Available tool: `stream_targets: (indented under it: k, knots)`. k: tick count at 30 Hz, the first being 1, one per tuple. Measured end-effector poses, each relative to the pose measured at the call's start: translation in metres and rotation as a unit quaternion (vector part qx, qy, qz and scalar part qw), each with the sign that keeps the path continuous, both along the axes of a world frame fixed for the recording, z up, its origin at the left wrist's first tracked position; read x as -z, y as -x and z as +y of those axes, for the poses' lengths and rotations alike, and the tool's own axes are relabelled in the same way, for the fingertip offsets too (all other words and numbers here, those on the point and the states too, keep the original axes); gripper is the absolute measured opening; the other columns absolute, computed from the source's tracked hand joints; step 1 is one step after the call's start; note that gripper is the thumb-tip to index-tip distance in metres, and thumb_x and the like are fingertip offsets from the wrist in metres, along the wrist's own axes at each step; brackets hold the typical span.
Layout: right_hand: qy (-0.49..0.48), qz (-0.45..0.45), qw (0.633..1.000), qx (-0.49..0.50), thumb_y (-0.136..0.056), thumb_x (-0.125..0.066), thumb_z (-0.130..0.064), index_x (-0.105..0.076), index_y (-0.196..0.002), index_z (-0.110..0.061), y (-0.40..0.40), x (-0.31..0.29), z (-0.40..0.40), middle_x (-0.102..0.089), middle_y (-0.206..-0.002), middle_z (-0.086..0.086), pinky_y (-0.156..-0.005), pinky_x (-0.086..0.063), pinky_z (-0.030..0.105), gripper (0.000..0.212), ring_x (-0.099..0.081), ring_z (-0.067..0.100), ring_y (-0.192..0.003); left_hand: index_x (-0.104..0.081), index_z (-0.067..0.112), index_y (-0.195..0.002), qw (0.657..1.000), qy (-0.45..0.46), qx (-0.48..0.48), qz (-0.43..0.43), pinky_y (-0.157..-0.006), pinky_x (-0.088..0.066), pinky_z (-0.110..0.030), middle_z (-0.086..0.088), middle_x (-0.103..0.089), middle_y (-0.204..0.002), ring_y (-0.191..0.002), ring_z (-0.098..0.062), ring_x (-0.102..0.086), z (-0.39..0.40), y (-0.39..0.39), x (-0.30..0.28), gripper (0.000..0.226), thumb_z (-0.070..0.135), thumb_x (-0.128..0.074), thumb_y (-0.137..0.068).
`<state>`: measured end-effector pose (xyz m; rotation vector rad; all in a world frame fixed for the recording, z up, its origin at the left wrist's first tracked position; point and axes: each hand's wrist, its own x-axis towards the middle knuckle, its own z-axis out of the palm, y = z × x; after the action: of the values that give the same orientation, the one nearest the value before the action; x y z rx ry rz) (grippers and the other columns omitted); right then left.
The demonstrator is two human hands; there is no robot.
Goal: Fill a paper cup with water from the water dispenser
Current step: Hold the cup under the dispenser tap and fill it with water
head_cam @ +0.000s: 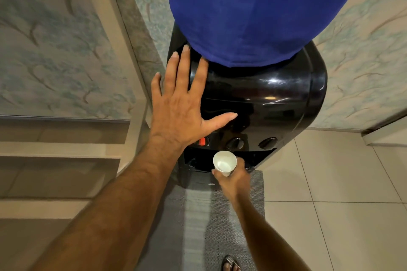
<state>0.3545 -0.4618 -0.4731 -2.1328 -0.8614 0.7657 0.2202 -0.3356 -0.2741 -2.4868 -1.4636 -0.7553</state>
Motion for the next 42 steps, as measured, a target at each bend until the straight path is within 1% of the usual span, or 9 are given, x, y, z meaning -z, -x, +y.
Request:
stream_targets:
  k: [8,19,24,26,28,32,33,37,42]
  knots:
    - [0.01,-0.021,1.0,-0.007,-0.073,-0.089,-0.03,-0.046,-0.135,-0.007,0.011,0.021,0.013,-0.066,-0.124,0.015,-0.083,-0.06,0.049,0.079,-0.063,0.034,-0.113,-0.027,0.019,-0.159,1.0,-0.022,-0.007,-0.009,-0.109,-0.033,-0.069,-0.018,-0.023,-0.167,-0.153,-0.036,-0.02,0.001,-0.001,0.003,0.116,0.097,-0.04,-0.074]
    - [0.017,-0.034,0.999,0.006,-0.07,-0.09,-0.029,-0.048,-0.126,-0.006,-0.003,0.038,0.019,-0.066,-0.116,0.015,-0.084,-0.057,0.045,0.073,-0.059,0.033,-0.109,-0.024,0.017,-0.16,1.0,0.002,-0.013,0.006,-0.114,-0.029,-0.067,-0.02,-0.017,-0.168,-0.155,-0.038,-0.015,-0.002,-0.002,-0.001,0.118,0.098,-0.034,-0.074]
    - [-0.043,0.022,0.998,0.047,-0.06,-0.097,-0.029,-0.051,-0.13,-0.012,-0.003,0.023,0.01,-0.063,-0.114,0.0,-0.083,-0.052,0.029,0.085,-0.061,0.02,-0.105,-0.026,0.014,-0.16,1.0,0.004,-0.015,0.002,-0.116,-0.027,-0.065,-0.022,-0.018,-0.167,-0.154,-0.04,-0.017,-0.004,-0.005,-0.004,0.12,0.098,-0.035,-0.074]
    - [-0.085,0.014,0.994,0.063,-0.061,-0.096,-0.034,-0.056,-0.12,-0.028,-0.003,0.005,0.001,-0.062,-0.116,-0.005,-0.084,-0.051,0.023,0.071,-0.06,0.01,-0.101,-0.027,0.013,-0.159,1.0,-0.001,-0.012,-0.002,-0.117,-0.025,-0.065,-0.023,-0.019,-0.166,-0.154,-0.04,-0.017,-0.004,-0.006,-0.003,0.119,0.097,-0.037,-0.075]
    - [-0.143,-0.023,0.987,0.065,-0.064,-0.092,-0.041,-0.055,-0.106,-0.041,-0.009,-0.017,-0.013,-0.06,-0.111,-0.011,-0.085,-0.051,0.021,0.056,-0.058,0.005,-0.102,-0.026,0.013,-0.16,1.0,-0.006,-0.008,-0.007,-0.119,-0.021,-0.066,-0.023,-0.019,-0.166,-0.155,-0.04,-0.015,-0.003,-0.006,-0.001,0.119,0.096,-0.039,-0.075]
    - [-0.243,-0.175,0.954,0.023,-0.071,-0.081,-0.059,-0.055,-0.118,-0.028,-0.028,-0.077,-0.031,-0.053,-0.123,-0.001,-0.096,-0.035,0.006,0.062,-0.044,0.003,-0.118,-0.022,0.012,-0.161,1.0,-0.007,-0.001,-0.01,-0.123,-0.011,-0.066,-0.024,-0.014,-0.167,-0.156,-0.039,-0.008,0.0,-0.007,0.002,0.12,0.096,-0.038,-0.076]
    - [-0.27,-0.216,0.938,0.015,-0.071,-0.081,-0.056,-0.055,-0.121,-0.022,-0.032,-0.091,-0.031,-0.051,-0.129,0.005,-0.101,-0.033,0.009,0.066,-0.042,0.01,-0.123,-0.021,0.012,-0.161,1.0,-0.009,-0.001,-0.009,-0.123,-0.01,-0.066,-0.024,-0.014,-0.168,-0.157,-0.038,-0.008,0.0,-0.007,0.003,0.12,0.096,-0.037,-0.076]
    - [-0.293,-0.394,0.87,-0.042,-0.072,-0.084,-0.057,-0.046,-0.137,-0.011,-0.045,-0.13,-0.012,-0.033,-0.153,0.019,-0.118,-0.029,0.05,0.088,-0.033,0.038,-0.143,-0.021,0.012,-0.161,1.0,-0.008,-0.001,-0.011,-0.123,-0.01,-0.066,-0.023,-0.013,-0.168,-0.157,-0.038,-0.008,0.0,-0.006,0.004,0.12,0.096,-0.038,-0.077]
    - [-0.21,-0.471,0.845,-0.14,-0.072,-0.08,-0.063,-0.019,-0.155,-0.014,-0.054,-0.135,0.002,-0.013,-0.161,0.03,-0.12,-0.012,0.068,0.114,-0.009,0.05,-0.15,-0.019,0.012,-0.161,1.0,0.0,-0.002,-0.006,-0.123,-0.012,-0.066,-0.023,-0.012,-0.168,-0.157,-0.038,-0.007,-0.002,-0.007,0.003,0.12,0.096,-0.036,-0.077]
